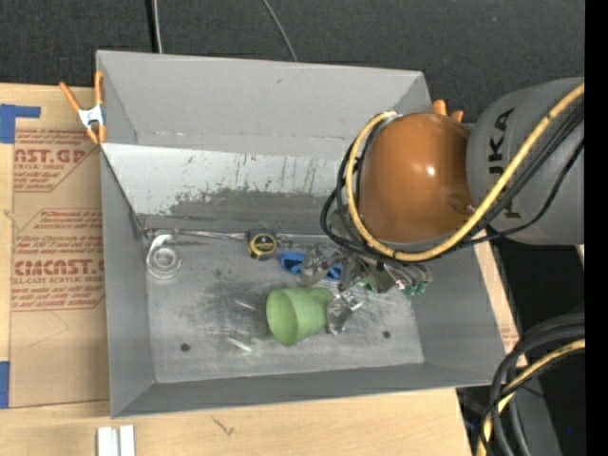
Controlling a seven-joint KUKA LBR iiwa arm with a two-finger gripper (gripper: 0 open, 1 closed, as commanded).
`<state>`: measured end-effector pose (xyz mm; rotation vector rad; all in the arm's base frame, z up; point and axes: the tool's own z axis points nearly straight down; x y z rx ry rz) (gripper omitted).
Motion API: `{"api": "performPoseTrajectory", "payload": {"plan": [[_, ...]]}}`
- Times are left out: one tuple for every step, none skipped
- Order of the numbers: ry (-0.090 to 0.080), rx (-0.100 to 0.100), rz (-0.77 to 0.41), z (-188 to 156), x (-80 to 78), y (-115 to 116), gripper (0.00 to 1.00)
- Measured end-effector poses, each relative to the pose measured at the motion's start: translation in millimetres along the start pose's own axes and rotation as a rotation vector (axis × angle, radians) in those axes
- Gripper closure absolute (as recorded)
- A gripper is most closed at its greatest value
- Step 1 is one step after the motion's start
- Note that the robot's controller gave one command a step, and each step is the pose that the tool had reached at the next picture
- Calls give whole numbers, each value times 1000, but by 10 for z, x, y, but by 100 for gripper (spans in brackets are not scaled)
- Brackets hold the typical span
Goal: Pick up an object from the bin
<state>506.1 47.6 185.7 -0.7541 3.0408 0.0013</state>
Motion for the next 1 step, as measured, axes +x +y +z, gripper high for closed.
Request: {"api": "performPoseTrajectory", "payload": {"plan": [[2,1,0,-447,-11,21,100]]}}
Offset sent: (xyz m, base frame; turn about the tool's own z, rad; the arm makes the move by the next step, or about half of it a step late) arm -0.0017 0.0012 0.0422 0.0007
